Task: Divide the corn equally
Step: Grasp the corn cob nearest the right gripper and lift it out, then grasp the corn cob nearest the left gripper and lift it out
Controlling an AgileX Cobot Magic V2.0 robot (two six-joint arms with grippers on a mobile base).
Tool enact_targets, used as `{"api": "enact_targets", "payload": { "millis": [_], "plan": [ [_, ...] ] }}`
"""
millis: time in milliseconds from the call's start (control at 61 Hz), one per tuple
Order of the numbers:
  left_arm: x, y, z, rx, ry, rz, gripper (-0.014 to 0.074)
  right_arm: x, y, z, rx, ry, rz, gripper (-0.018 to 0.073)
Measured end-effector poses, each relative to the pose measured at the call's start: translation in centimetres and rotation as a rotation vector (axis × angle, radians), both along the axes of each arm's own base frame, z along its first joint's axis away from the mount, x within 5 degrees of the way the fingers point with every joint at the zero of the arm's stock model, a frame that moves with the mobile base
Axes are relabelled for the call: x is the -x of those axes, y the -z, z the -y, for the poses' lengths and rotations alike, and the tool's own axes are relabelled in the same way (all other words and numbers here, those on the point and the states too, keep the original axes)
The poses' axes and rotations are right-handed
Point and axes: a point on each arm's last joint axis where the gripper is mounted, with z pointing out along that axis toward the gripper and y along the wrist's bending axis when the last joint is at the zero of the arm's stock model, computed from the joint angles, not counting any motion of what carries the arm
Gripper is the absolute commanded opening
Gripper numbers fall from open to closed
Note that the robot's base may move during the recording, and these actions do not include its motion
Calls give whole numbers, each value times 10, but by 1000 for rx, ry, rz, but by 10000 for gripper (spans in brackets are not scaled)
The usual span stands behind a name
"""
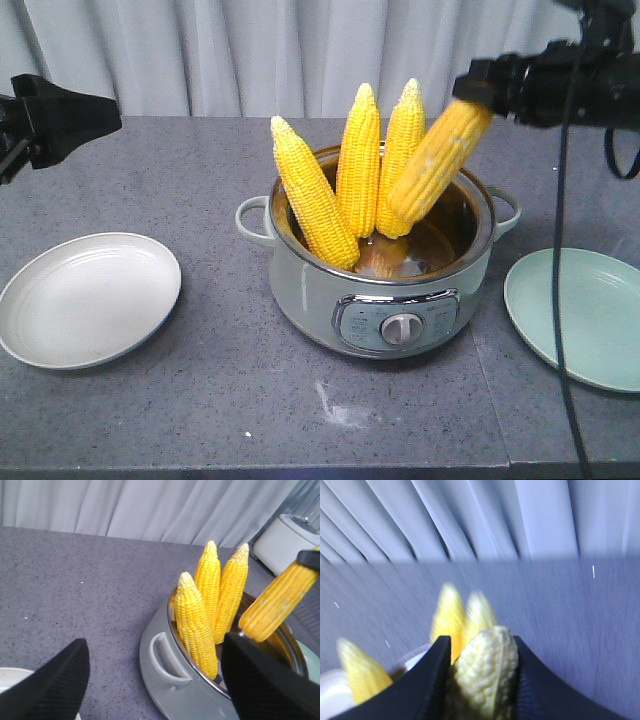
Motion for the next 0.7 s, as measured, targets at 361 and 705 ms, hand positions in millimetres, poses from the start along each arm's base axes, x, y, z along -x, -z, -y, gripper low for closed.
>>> {"api": "enact_targets", "payload": {
  "millis": [361, 705],
  "plan": [
    [-49, -48, 18, 13, 134, 95, 533, 99, -131, 6, 96, 27, 419, -5],
    [-119, 9, 99, -25, 339, -62, 533, 121, -137, 27, 306, 221, 401, -5]
  ]
}}
